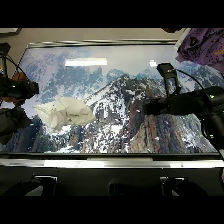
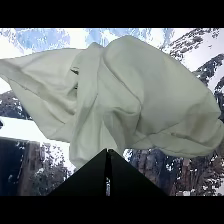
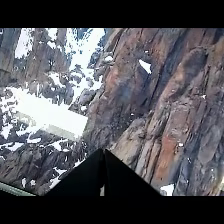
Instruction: Fold the clothes and pants, and hang the long-sleeved shirts on hangers.
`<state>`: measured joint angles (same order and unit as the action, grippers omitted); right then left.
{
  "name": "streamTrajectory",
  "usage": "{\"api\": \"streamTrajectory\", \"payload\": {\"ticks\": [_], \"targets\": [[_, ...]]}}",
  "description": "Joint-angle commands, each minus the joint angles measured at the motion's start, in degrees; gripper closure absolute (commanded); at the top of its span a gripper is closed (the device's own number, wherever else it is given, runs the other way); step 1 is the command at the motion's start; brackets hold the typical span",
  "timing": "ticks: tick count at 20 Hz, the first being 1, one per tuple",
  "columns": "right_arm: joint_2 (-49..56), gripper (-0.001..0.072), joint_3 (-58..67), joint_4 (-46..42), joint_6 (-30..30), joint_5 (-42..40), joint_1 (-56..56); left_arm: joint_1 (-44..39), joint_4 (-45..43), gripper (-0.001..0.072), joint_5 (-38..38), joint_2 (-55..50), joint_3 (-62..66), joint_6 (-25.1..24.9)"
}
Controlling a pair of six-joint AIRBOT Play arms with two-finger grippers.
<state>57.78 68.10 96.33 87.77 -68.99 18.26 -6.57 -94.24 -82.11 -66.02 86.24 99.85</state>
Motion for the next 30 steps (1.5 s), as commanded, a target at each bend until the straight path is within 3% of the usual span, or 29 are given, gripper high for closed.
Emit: {"api": "streamTrajectory", "payload": {"ticks": [1, 28, 29, 30], "targets": [[0.0, 0.0679, 0.0, 0.0, -0.1, 0.1, 0.0, 0.0, 0.0, 0.0686, 0.0, 0.0, 0.1, 0.0], [0.0, 0.0679, 0.0, 0.0, -0.1, 3.1, 0.0, 0.0, 0.0, 0.0667, -0.1, 0.0, 0.0, 0.0], [0.0, 0.0679, 0.0, 0.0, -0.1, 3.1, 0.0, 0.0, 0.0, 0.0408, -0.1, 0.0, 0.0, 0.3], [0.0, 0.0679, 0.0, 0.0, -0.1, 3.1, 0.0, 0.0, 0.0, -0.0009, 0.0, -0.2, -0.5, 2.1]]}}
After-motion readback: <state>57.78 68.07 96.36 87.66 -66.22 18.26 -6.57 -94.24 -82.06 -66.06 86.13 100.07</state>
